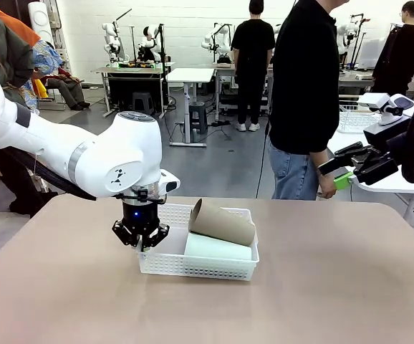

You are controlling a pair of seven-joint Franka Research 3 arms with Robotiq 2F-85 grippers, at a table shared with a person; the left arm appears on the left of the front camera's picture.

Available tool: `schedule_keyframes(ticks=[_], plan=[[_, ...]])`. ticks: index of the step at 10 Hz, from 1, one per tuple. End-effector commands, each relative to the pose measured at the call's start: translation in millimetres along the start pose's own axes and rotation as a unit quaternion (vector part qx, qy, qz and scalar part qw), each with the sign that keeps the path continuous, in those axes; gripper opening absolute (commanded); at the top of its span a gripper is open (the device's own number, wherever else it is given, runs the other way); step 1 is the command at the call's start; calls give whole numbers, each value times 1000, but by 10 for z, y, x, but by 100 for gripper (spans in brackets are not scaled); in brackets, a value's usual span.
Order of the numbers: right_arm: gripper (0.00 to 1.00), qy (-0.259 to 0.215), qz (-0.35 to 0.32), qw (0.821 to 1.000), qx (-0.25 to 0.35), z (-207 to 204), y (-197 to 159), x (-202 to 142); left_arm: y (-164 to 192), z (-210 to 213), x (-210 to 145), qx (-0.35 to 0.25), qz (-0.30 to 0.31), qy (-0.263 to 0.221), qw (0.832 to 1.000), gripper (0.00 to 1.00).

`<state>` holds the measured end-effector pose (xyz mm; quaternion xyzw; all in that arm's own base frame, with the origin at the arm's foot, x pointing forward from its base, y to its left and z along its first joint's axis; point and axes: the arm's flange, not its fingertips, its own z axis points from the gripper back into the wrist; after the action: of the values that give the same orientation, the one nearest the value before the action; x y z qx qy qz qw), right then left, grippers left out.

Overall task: Clean and organize the cups into the basket.
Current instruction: Move the Organizing basket back to the left side of the table.

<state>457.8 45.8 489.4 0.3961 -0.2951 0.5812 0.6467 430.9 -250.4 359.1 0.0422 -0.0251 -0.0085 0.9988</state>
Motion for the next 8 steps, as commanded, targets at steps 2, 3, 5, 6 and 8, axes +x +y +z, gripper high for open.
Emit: schedule_keyframes(ticks=[2, 3, 5, 6, 8], plan=[[100, -1, -4, 1000, 5, 8, -36, 28, 5, 9, -10, 6, -6, -6, 1000, 0], [100, -1, -4, 1000, 5, 8, -36, 28, 5, 9, -10, 6, -6, -6, 1000, 0], [100, -1, -4, 1000, 5, 8, -36, 28, 5, 9, -10, 6, -6, -6, 1000, 0], [100, -1, -4, 1000, 5, 8, -36, 28, 5, 9, -10, 6, -6, -6, 1000, 0], [100, -93, -64, 993, -24, 287, 175, -118, 5, 9, -10, 6, -6, -6, 1000, 0]])
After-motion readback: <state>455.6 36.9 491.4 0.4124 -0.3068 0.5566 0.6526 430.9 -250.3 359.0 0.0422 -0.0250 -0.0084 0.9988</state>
